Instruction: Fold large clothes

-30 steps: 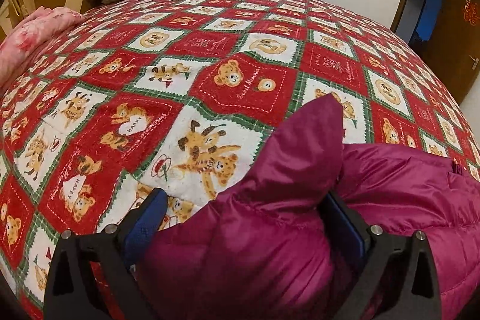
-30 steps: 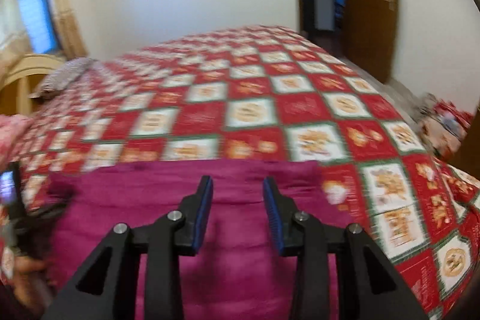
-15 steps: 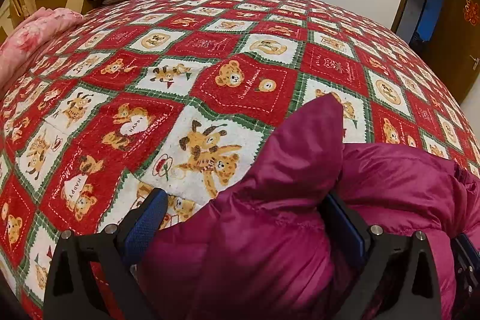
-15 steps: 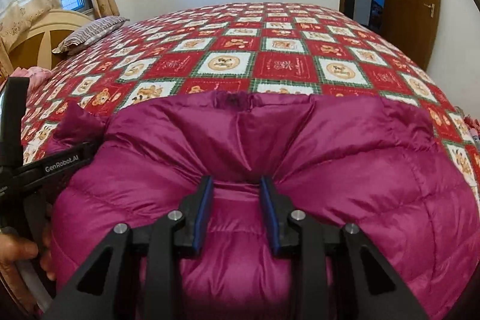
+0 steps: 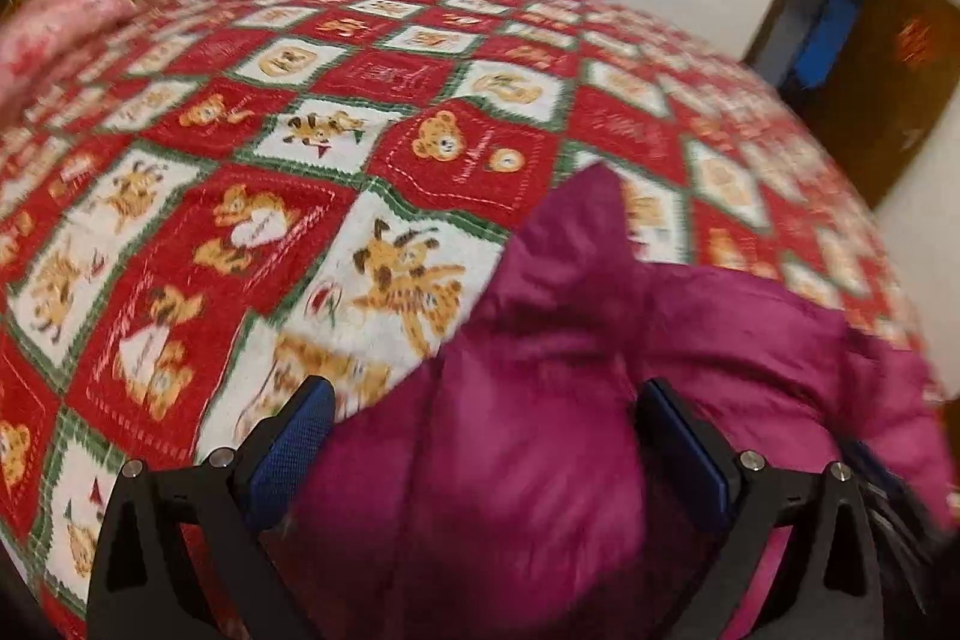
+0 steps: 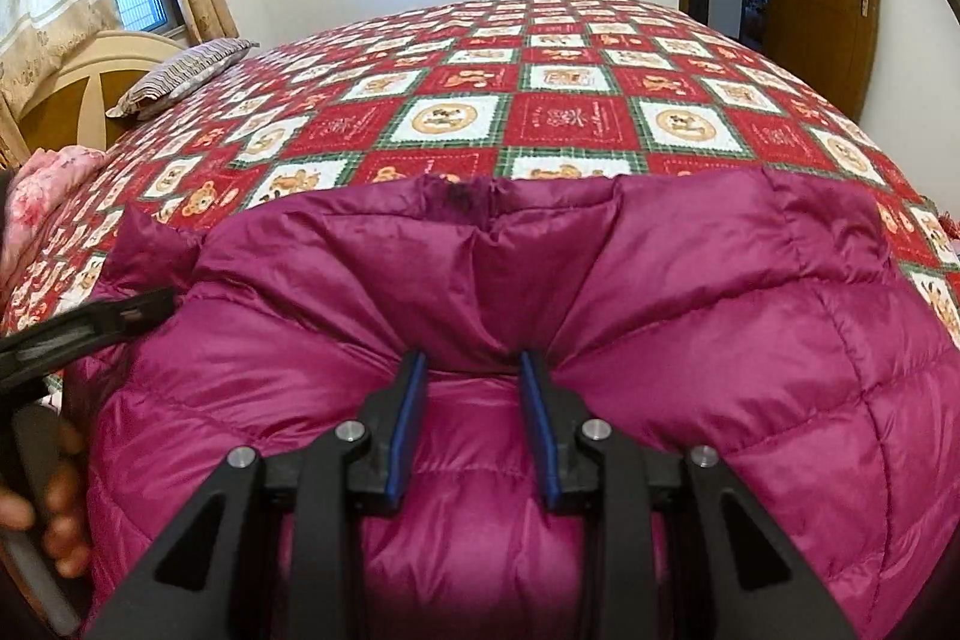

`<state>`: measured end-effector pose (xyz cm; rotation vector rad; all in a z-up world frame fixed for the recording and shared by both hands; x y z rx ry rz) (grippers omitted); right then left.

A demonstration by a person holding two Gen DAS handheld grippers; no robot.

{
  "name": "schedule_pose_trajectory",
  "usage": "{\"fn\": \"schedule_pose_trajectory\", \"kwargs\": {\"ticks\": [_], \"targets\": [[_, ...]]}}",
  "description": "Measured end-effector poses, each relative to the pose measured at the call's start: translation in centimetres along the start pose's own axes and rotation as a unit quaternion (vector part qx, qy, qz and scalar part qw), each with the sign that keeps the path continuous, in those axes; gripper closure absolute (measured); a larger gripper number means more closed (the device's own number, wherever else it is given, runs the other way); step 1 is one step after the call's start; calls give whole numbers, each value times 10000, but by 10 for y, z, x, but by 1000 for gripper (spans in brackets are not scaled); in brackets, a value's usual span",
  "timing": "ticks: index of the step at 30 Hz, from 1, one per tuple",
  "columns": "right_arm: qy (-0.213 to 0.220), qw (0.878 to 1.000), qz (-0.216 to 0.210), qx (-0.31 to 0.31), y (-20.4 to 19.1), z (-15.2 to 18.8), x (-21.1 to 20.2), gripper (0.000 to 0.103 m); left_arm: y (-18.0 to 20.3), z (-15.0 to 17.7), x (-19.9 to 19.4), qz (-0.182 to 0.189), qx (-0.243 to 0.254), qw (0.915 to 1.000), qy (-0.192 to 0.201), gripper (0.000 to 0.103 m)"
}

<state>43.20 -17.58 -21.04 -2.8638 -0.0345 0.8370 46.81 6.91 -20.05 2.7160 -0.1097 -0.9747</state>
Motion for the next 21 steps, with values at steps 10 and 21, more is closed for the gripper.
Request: {"fn": "schedule_pose_trajectory", "kwargs": {"ticks": [10,21], "targets": [[18,10000,-47,54,1,-1,-1,68,-45,43,-91,682,-1385,9877,240,2],[16,10000,-50,57,2,-1,-1,68,-6,67,-78,1427,-1711,9748,63,2]]}}
Point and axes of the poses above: each gripper's, at about its wrist camera, not at the fingertips, and x roughly the way its jaws point, y to its right, z to its underside, the point moved 3 cm from there along x, roughly the way its jaws point, and after that the axes turned 14 degrees about y, right-handed, at the moved point
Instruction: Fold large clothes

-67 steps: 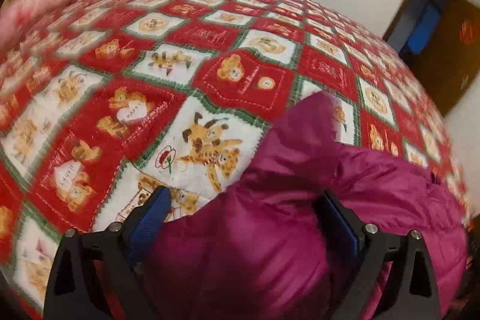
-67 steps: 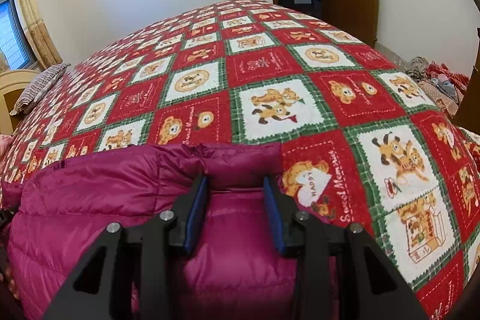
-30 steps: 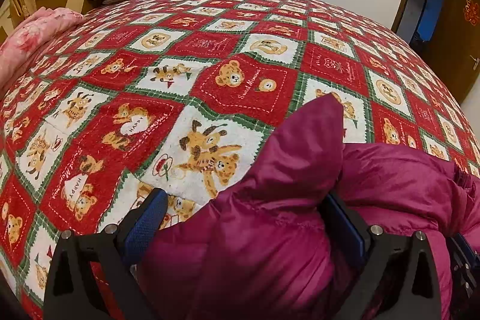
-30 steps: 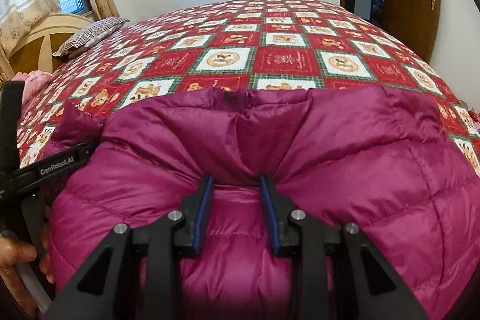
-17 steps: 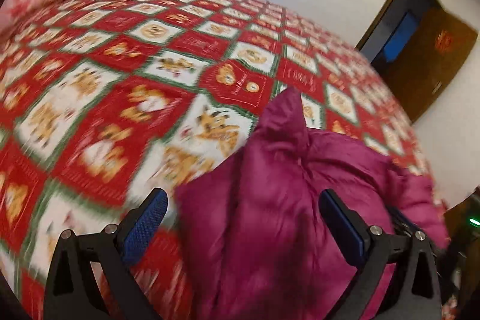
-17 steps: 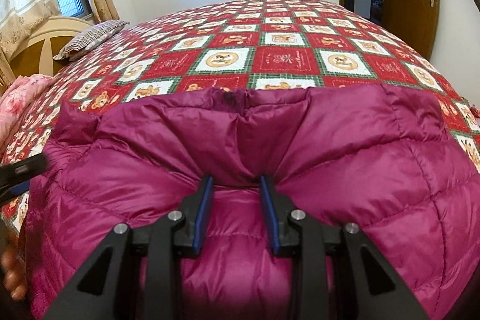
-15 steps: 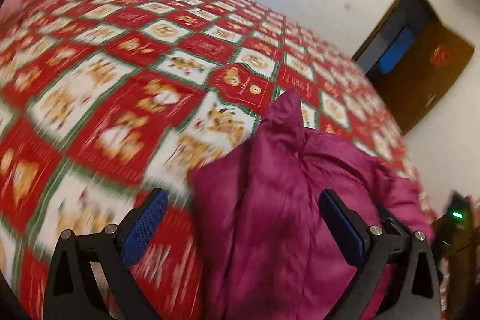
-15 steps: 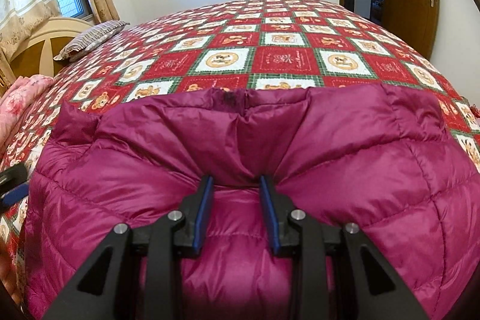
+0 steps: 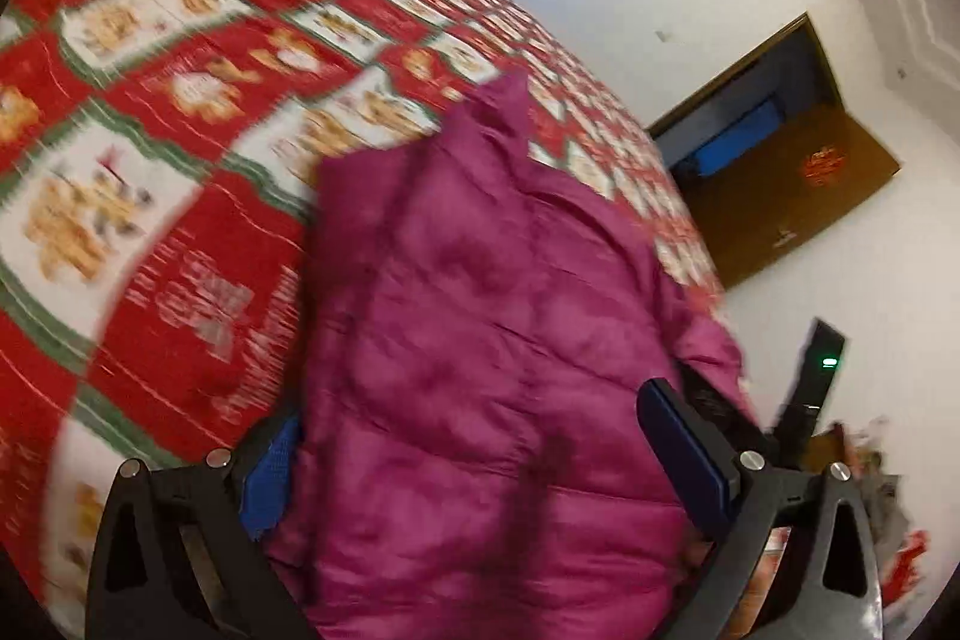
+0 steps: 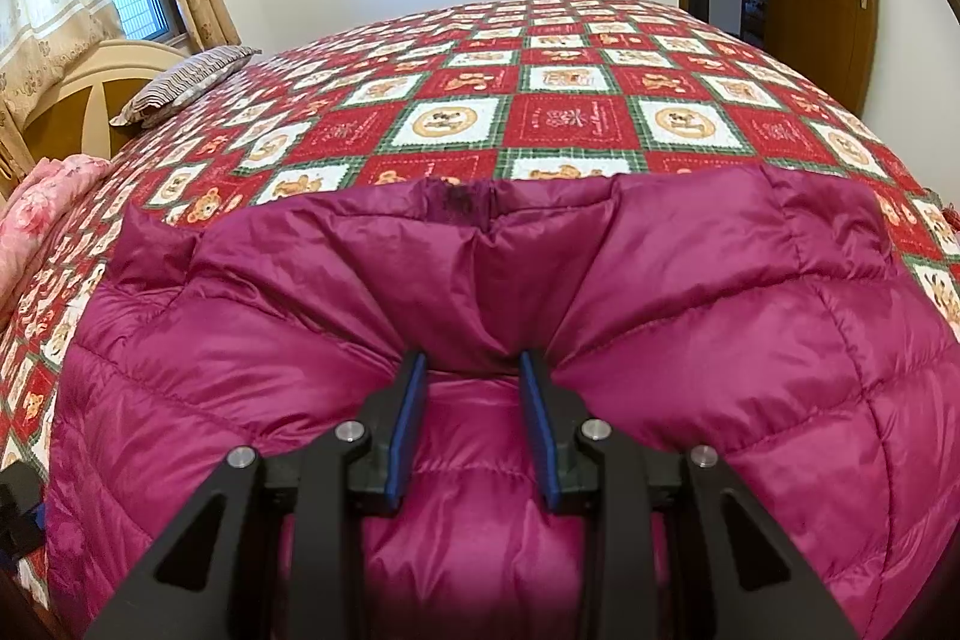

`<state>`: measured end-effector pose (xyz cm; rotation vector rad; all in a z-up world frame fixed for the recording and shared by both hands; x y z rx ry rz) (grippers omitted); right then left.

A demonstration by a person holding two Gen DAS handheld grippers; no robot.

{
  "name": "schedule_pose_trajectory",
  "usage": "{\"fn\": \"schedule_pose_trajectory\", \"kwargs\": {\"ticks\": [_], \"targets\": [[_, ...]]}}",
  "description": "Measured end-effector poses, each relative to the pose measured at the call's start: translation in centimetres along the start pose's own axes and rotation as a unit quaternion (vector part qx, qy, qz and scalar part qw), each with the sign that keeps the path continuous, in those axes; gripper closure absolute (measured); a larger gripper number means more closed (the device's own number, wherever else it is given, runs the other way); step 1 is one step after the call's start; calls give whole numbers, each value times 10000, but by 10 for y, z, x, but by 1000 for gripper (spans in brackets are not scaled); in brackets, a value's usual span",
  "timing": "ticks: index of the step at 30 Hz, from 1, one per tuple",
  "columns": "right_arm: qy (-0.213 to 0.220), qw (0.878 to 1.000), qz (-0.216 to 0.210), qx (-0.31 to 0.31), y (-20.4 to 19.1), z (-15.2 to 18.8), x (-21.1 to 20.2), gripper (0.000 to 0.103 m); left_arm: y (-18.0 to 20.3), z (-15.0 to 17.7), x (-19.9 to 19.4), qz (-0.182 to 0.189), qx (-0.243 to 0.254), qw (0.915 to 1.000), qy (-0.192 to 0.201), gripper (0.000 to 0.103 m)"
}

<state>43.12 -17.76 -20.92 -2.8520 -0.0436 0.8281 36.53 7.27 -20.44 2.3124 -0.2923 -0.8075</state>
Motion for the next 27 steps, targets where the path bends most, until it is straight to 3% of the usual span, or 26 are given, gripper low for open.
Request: {"fn": "schedule_pose_trajectory", "kwargs": {"ticks": [4,7,11,12,15,19,23,27], "targets": [[2,10000,0,0,0,0,0,68,6,5,-1,492,-503,9975,-5,2],[-7,10000,16,-18,-1,0,0,68,6,3,8,320,-503,9982,41,6],[-98,9997,162,-155,-5,-2,1,68,6,3,14,114,-483,9987,67,58],[-171,9993,226,-261,-8,-4,1,68,4,4,13,52,-411,9991,78,62],[-200,9994,132,-241,-10,-12,-10,69,0,4,10,124,-481,9987,116,65],[150,9999,-62,-6,-16,-23,-48,73,-3,5,9,85,-507,9986,130,65],[-102,9984,-297,464,-18,-2,-44,74,2,8,15,14,-406,9990,160,44],[-124,9973,-214,692,-16,19,-29,75,10,9,16,2,-122,9996,255,45]]}}
Point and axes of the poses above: each gripper's, at about its wrist camera, not at the fingertips, and x roughly the way its jaws point, y to its right, z to its underside, the point moved 3 cm from there along x, roughly the way its jaws point, and after that the axes turned 14 degrees about y, right-handed, at the moved point
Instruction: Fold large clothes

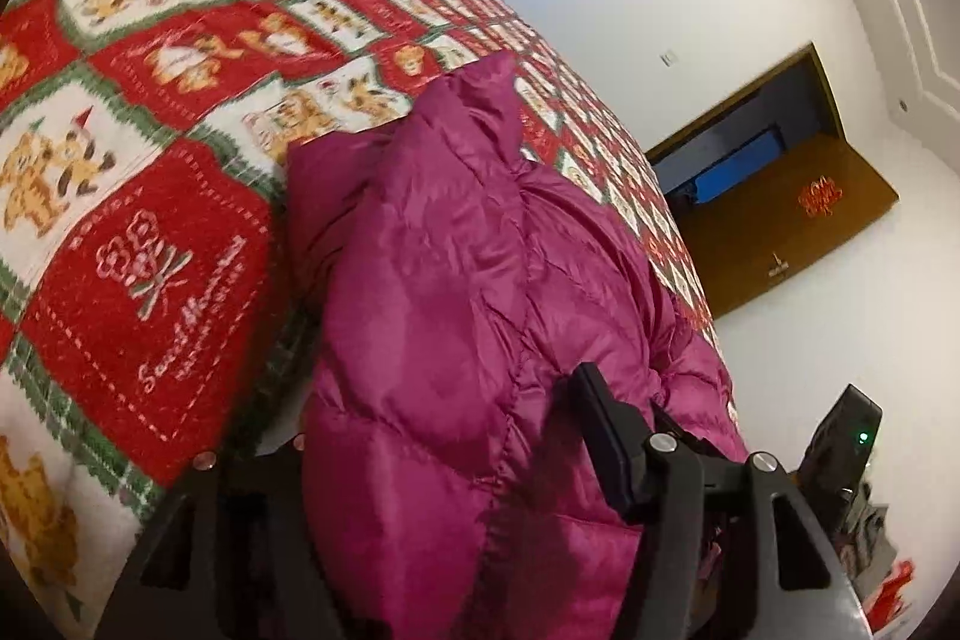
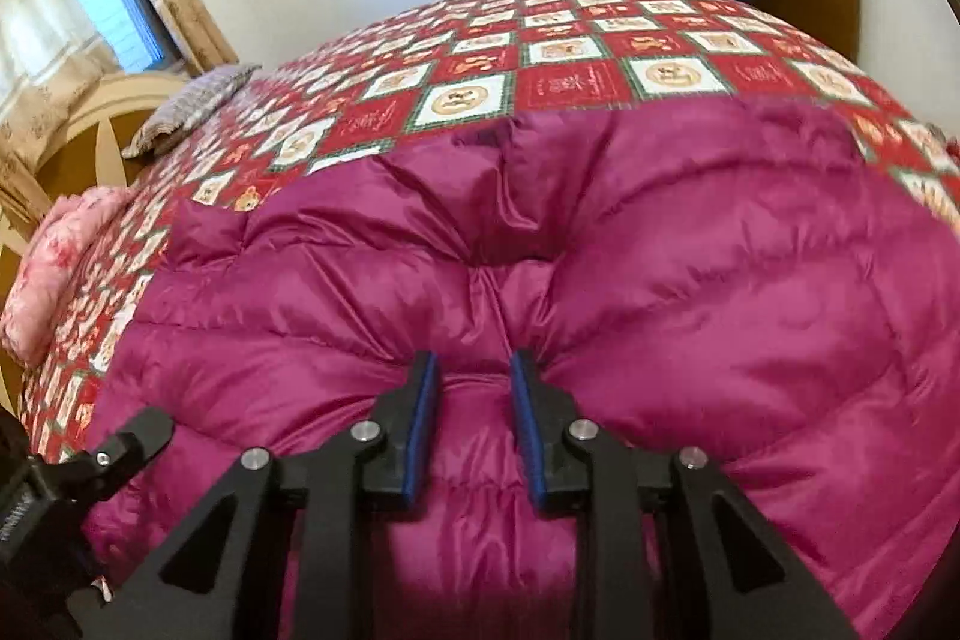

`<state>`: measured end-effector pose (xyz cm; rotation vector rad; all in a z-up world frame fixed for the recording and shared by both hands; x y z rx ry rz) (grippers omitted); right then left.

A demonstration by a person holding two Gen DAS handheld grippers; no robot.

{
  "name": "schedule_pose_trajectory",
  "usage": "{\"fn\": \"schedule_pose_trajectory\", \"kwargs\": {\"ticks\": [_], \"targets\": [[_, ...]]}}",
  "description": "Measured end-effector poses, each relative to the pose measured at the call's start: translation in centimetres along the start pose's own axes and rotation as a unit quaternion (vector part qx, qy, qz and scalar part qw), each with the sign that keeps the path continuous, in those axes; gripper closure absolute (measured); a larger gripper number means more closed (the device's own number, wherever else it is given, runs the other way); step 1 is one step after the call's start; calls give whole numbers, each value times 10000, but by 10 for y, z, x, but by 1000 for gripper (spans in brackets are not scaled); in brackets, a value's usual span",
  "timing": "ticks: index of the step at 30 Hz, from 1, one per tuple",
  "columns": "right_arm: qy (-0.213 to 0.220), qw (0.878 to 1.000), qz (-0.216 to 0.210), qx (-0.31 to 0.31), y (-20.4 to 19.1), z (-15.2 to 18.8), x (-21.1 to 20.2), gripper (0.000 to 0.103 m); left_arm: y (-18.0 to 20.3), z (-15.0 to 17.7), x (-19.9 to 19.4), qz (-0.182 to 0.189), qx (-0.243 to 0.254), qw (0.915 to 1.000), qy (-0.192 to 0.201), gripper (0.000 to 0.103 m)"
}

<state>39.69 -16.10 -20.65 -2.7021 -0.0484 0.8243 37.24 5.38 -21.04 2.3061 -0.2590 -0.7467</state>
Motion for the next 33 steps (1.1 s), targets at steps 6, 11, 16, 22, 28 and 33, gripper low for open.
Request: {"fn": "schedule_pose_trajectory", "kwargs": {"ticks": [6,11,16,22,28,33], "targets": [[-20,9999,-102,55,0,1,6,75,10,-8,-8,312,46,9994,158,79],[-35,9998,-133,113,4,2,2,75,44,-20,-18,631,381,9970,253,86],[-49,9991,-276,307,11,2,1,75,101,-20,-20,1031,1043,9889,229,86],[-155,9973,-486,528,18,1,2,77,156,-2,-10,1161,1855,9756,149,86],[-260,9943,-733,723,30,-5,-5,81,173,7,-5,1160,2137,9699,133,86],[2,9962,-643,580,47,-14,-33,81,190,21,-4,1132,2452,9628,81,86]]}}
Point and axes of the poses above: each gripper's, at about its wrist camera, not at the fingertips, and x roughly the way its jaws point, y to its right, z to its underside, the point moved 3 cm from there along x, roughly the way its jaws point, and after that the axes turned 14 degrees about y, right-handed, at the moved point
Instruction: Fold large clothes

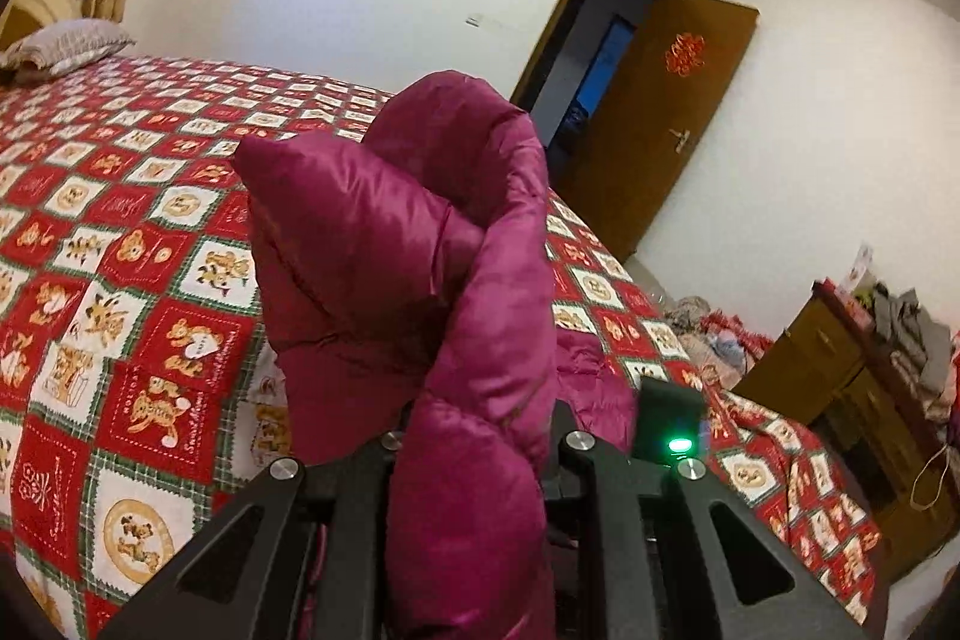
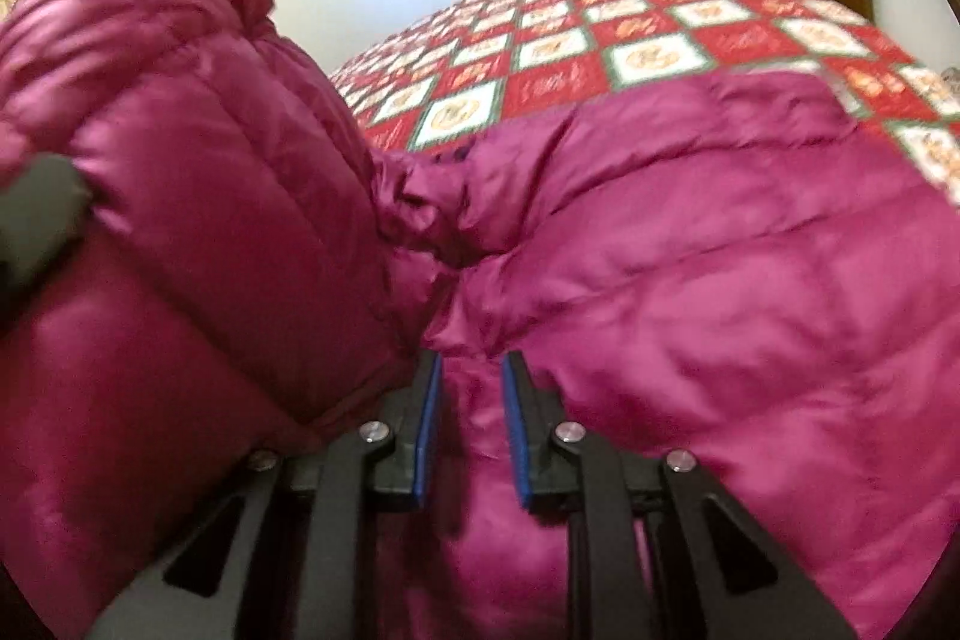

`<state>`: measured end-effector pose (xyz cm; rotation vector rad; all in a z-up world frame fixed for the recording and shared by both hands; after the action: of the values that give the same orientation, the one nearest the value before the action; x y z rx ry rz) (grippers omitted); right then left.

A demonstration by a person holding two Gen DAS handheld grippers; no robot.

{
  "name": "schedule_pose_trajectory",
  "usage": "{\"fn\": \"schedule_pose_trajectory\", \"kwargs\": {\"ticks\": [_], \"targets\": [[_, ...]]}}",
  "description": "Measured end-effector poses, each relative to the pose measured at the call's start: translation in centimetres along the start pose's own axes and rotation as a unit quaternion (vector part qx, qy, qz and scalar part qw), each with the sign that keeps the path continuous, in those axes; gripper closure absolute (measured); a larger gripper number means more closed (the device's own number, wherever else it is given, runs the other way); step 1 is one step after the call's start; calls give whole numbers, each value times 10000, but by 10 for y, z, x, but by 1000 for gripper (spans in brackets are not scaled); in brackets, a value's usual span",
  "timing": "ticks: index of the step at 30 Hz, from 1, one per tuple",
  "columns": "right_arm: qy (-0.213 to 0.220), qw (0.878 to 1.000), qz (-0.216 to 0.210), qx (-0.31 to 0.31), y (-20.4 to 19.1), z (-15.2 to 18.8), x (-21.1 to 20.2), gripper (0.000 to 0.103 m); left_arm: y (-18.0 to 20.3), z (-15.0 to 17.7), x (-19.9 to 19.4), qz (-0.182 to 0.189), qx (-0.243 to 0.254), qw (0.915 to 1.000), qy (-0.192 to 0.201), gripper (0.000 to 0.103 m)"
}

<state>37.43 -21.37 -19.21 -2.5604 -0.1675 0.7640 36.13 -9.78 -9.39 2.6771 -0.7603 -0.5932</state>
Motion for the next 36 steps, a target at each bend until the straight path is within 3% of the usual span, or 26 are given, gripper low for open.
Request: {"fn": "schedule_pose_trajectory", "kwargs": {"ticks": [5,17,23,29,33,36], "targets": [[354,9989,290,-91,30,-14,-38,81,28,14,15,89,378,9991,-168,86],[567,9945,871,163,116,-20,-96,79,87,81,68,232,1020,9902,-930,86],[516,9951,782,324,131,-17,-100,78,106,107,84,212,1369,9845,-1074,86],[517,9946,590,679,150,-20,-104,77,111,127,89,144,1793,9792,-935,86],[711,9901,156,1204,167,-30,-115,44,108,127,90,191,1801,9794,-891,86],[761,9859,-140,1484,172,-38,-116,44,105,126,89,235,1751,9803,-888,86]]}}
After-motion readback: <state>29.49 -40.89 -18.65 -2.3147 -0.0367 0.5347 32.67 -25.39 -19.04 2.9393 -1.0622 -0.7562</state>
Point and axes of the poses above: each gripper's, at about its wrist camera, not at the fingertips, and x roughly the way its jaws point, y to its right, z to its underside, the point moved 3 cm from there along x, roughly the way its jaws point, and after that the axes turned 14 degrees about y, right-handed, at the moved point
